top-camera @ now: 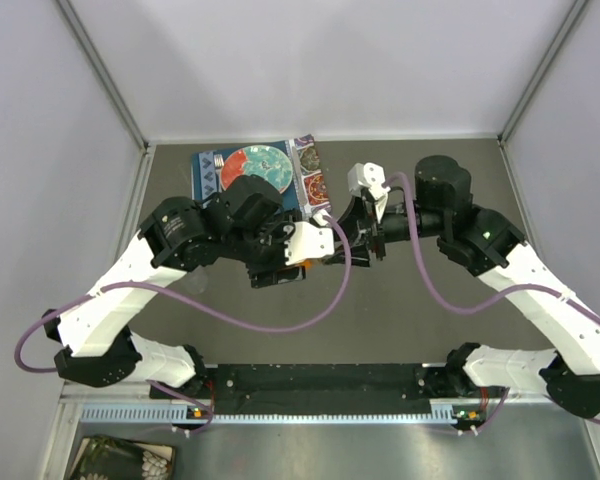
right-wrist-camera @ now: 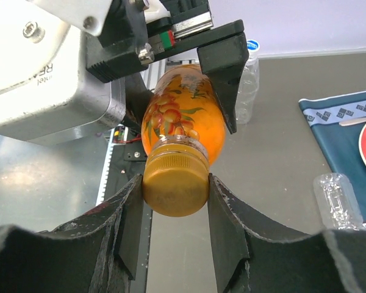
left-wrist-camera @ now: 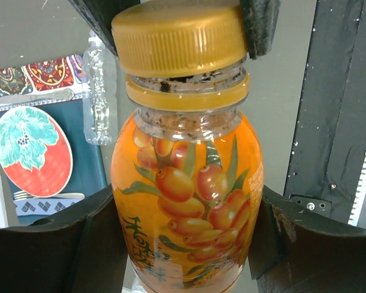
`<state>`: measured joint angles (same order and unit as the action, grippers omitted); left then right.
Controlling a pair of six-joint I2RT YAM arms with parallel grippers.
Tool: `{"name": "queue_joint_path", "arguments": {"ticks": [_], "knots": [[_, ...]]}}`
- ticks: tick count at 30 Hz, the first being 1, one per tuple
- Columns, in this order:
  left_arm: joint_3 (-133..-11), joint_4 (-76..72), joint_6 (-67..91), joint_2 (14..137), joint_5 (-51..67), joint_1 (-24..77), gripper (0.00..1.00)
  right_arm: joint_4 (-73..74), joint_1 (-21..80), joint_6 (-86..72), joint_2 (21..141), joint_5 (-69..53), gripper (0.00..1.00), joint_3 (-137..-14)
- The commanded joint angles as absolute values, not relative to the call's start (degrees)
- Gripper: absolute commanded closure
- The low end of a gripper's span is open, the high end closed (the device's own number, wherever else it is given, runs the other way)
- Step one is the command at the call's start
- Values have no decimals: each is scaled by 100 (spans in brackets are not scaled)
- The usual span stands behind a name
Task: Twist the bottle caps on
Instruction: Screw the bottle cap onto the plastic bottle.
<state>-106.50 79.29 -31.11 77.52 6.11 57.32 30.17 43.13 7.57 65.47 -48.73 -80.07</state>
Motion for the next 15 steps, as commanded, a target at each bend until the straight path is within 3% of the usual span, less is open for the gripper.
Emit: {"name": "queue_joint_path", "arguments": {"ticks": [1,15], "knots": [[-10696,8701,-2962,7708,466,5748,100,2874,4518,835,6548,-4755,71,-8174],[-10933,8104,-2558,7761,-184,5722,100,1398,4597,-228,6310,-4070,75,-7233]]}}
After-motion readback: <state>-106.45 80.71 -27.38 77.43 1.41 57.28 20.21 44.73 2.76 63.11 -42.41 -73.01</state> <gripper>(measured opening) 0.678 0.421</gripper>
